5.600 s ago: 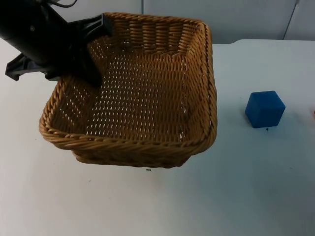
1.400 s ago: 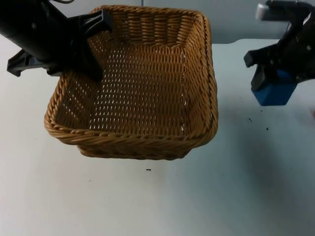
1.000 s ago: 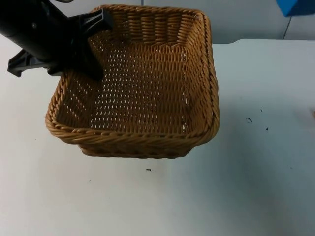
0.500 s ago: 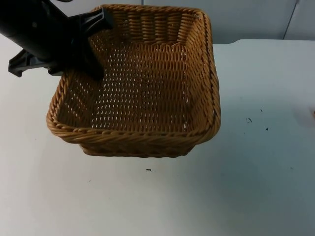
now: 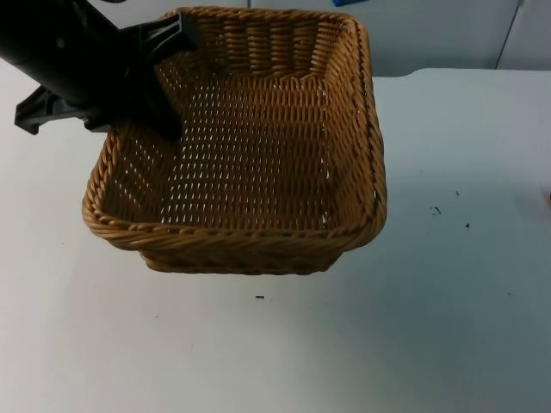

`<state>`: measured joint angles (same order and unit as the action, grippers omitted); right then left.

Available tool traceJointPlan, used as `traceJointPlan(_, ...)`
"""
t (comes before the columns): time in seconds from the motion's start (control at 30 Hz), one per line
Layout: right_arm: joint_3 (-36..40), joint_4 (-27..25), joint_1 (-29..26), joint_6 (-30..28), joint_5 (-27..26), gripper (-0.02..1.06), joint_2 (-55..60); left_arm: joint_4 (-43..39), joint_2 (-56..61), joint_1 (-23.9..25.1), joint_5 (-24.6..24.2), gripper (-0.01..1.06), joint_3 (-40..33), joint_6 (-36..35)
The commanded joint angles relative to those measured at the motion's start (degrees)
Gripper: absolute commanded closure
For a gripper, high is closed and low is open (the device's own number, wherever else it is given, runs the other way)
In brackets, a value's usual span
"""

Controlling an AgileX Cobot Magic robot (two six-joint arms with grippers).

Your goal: Pick up the basket with the left hand and place the blue cube into the basket with the right hand.

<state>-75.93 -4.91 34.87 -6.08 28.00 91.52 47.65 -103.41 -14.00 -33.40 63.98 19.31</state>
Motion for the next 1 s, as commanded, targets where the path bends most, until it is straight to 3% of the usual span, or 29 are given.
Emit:
traceJointPlan(0.0, -0.32, -1.28, 0.24, 0.01, -3.02, 1.05, 1.31, 1.57, 0.91, -0.37, -0.11, 1.05, 0.11, -0.31)
traceJointPlan(0.97, -0.32, -2.86, 0.24, -0.29, -11.75, 1.05, 14.51, 1.92, 0.35, -0.37, 0.34, 1.05, 0.11, -0.31)
